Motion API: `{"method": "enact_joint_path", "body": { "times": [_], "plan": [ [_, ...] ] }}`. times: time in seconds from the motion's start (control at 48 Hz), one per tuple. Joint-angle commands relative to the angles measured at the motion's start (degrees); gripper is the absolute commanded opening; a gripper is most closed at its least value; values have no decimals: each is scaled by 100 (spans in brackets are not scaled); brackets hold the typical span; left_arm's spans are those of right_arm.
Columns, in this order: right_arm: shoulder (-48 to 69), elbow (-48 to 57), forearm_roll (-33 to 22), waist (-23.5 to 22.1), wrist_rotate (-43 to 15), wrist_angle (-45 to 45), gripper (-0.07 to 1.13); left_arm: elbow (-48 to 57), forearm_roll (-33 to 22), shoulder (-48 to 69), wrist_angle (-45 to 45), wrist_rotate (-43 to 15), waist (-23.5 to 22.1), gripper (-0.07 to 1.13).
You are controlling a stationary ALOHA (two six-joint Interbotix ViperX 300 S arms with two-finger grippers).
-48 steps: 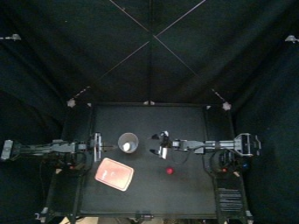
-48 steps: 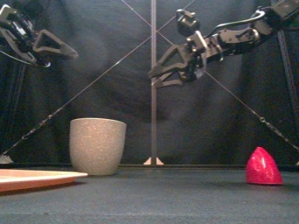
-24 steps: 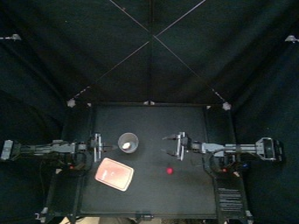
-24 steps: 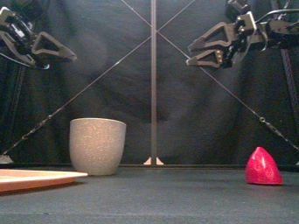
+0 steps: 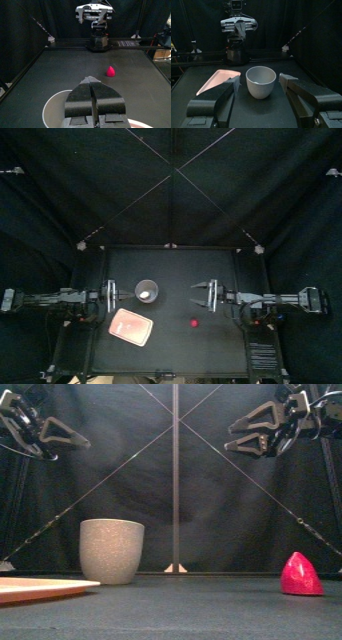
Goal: Pick the onion then place it in the grey bowl
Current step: Drop onion in the grey bowl and return to neutral
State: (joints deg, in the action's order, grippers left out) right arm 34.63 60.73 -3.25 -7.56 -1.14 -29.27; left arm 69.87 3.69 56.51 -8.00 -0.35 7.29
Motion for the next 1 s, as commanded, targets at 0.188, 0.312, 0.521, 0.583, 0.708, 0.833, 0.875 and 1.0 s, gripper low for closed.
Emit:
{"method": "enact_joint_path", "body": {
  "times": [0.188,0.312,0.521,0.583,0.708,0.833,0.875,1.0],
  "plan": [
    [53,-79,0,18,-9,-53,98,-44,0,-9,-70,0,18,0],
    [44,-70,0,26,-9,-53,98,-53,0,-9,-70,0,18,0],
    [62,-88,0,70,-9,-53,98,-44,-9,-9,-70,0,9,0],
    [70,-88,-9,97,-9,-53,98,-44,-18,-18,-70,0,18,0],
    [70,-79,0,105,-9,-53,98,-44,-18,-9,-70,0,18,0],
    [79,-70,0,123,-9,-53,98,-44,-9,-9,-62,0,18,0],
    [79,-70,0,123,-9,-53,98,-44,-9,-18,-70,0,18,0],
    [70,-79,-9,123,-9,-53,98,-35,-9,-9,-70,0,18,0]
  ]
}}
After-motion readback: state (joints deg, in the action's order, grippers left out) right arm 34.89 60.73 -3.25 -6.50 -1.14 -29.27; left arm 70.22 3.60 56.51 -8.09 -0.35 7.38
